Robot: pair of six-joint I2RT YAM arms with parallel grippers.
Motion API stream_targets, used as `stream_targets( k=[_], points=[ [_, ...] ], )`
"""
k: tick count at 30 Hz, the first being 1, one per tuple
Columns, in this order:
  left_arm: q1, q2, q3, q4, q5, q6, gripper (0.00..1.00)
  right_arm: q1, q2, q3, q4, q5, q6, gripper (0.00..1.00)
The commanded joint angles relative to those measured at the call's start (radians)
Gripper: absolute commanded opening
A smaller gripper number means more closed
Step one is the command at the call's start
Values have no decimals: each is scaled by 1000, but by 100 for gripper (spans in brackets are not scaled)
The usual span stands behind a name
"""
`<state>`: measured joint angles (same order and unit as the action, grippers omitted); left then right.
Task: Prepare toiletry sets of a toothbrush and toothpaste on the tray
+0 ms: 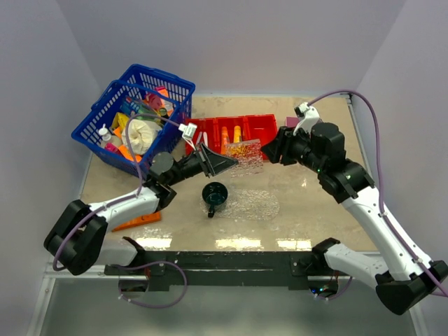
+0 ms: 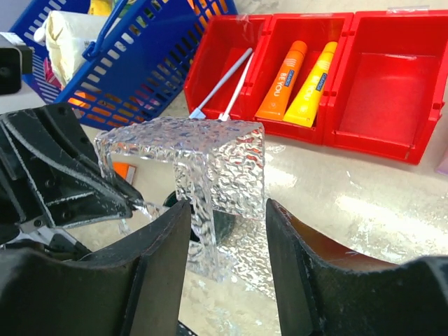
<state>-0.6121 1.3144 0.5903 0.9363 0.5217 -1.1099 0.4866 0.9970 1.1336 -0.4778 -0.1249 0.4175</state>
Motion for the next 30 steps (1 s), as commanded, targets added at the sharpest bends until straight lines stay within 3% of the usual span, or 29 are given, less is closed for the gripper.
stream_targets(
  k=[1, 14, 30],
  points=[
    [-28, 8, 69, 33, -35, 56, 0, 10, 8, 28, -25, 41, -9, 49],
    [-46, 32, 83, 12, -43, 67, 0, 105, 66, 26, -5, 123, 12, 43],
    [-57, 60, 97, 9, -34, 70, 0, 135, 129, 17, 15, 252, 43, 27]
  ],
)
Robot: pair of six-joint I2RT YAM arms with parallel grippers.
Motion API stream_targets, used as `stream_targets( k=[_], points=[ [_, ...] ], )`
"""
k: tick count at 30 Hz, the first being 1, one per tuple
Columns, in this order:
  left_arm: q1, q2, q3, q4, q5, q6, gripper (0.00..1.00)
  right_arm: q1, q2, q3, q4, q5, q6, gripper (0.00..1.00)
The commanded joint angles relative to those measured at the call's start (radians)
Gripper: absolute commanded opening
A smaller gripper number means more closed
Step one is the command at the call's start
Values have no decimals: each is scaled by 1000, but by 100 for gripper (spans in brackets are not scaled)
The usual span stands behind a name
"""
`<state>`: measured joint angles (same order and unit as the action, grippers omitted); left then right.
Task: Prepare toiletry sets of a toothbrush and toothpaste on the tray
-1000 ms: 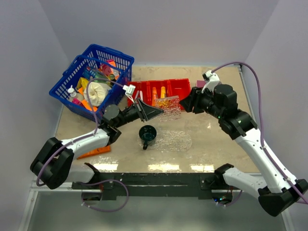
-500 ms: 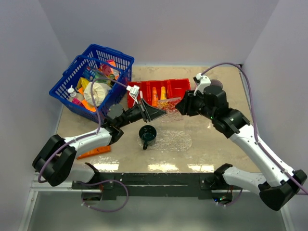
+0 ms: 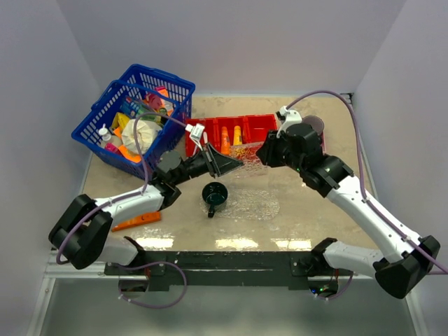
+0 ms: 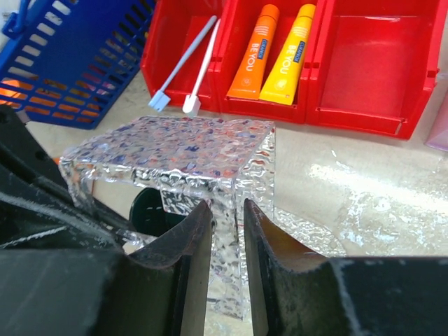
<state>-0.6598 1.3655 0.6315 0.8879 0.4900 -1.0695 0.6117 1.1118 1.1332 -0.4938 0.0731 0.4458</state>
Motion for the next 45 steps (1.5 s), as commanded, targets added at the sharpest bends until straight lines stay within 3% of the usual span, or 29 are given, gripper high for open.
stream_targets(
  k=[1, 5, 8, 11, 16, 19, 24, 29, 34, 37, 41, 45],
  points=[
    [-11, 14, 60, 57, -1, 31, 0, 13, 19, 17, 26, 62, 14, 26],
    [-15, 21, 71, 31, 5, 46, 0, 17, 23, 22, 11, 105, 13, 14],
    [-17, 14, 91, -47, -14, 103, 0, 17, 28, 23, 0, 108, 19, 0],
    [-20, 3, 126, -157, -43, 195, 0, 17, 42, 33, -20, 109, 24, 0],
    [-21, -8, 194, -286, -53, 313, 35, 19, 54, 62, -46, 105, 39, 0],
    [-21, -16, 214, -358, -48, 356, 48, 17, 52, 71, -51, 122, 47, 0],
    [-18, -26, 232, -457, -37, 423, 64, 14, 59, 102, -60, 143, 50, 0],
    [11, -74, 299, -667, -77, 557, 75, -21, 57, 123, -89, 159, 31, 0],
    [147, -175, 387, -834, -53, 667, 86, -46, 51, 114, -132, 134, 22, 0],
    [193, -221, 451, -982, -195, 795, 90, -49, 37, 90, -157, 126, 24, 0],
    [200, -322, 380, -920, -446, 920, 94, -49, 16, 40, -198, 76, 51, 0],
    [201, -414, 304, -919, -603, 970, 96, -49, -4, 4, -273, 11, 74, 0]
  ],
)
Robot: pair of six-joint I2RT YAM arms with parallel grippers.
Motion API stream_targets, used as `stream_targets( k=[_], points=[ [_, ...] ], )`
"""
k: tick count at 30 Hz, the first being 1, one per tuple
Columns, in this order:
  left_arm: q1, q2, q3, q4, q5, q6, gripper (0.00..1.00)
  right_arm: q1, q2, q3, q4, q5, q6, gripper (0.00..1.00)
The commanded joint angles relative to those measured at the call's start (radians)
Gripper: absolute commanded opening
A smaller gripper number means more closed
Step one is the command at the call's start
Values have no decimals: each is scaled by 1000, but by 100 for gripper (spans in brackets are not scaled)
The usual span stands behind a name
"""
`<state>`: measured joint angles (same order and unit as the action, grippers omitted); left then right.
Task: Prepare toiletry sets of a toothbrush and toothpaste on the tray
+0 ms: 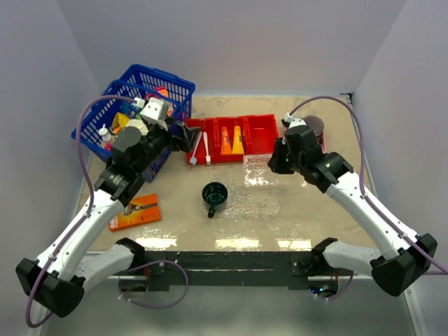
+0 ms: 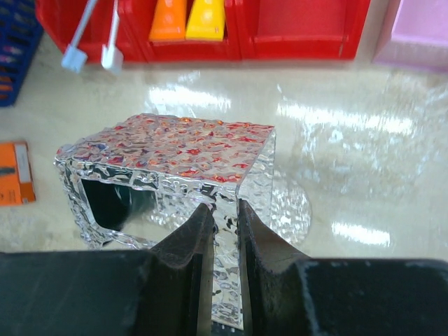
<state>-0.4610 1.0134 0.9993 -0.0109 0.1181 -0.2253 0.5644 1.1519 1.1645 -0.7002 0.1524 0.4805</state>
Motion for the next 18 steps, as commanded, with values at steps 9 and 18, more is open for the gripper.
stream_targets(
  k=[9, 18],
  points=[
    [4, -47, -88, 12, -224, 122, 98, 0, -101, -183, -4, -177, 191, 0],
    [4, -15, -94, 12, -198, 103, 98, 32, -81, -282, 129, -198, 331, 0]
  ],
)
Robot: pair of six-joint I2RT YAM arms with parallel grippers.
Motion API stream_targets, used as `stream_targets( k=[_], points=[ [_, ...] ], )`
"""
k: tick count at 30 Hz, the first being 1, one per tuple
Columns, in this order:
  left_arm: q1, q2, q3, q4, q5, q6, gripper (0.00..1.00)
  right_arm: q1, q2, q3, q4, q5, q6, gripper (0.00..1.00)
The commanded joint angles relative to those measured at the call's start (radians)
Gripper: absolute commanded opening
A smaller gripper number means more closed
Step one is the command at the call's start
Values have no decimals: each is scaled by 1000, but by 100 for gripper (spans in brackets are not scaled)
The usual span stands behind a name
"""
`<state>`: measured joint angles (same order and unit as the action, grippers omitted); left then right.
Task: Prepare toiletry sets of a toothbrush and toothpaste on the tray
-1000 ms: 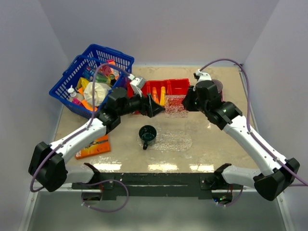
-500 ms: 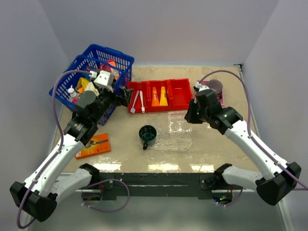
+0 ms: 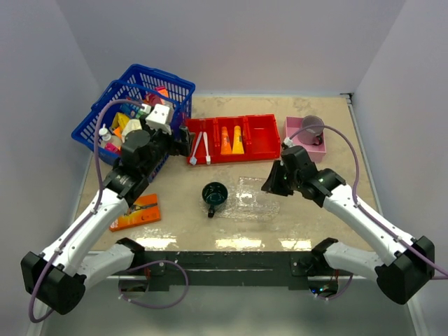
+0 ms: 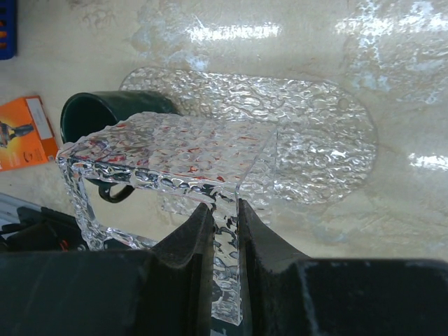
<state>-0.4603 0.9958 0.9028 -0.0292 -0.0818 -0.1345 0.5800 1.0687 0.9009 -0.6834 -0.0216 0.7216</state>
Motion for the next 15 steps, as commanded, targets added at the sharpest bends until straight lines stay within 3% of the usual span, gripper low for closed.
stream_targets(
  k=[1, 15],
  points=[
    [2, 4, 2, 31, -4, 12, 98, 23, 14, -22, 125, -20, 102, 0],
    [2, 24, 1, 31, 30, -2, 98, 73, 92, -48, 143, 52, 134, 0]
  ],
)
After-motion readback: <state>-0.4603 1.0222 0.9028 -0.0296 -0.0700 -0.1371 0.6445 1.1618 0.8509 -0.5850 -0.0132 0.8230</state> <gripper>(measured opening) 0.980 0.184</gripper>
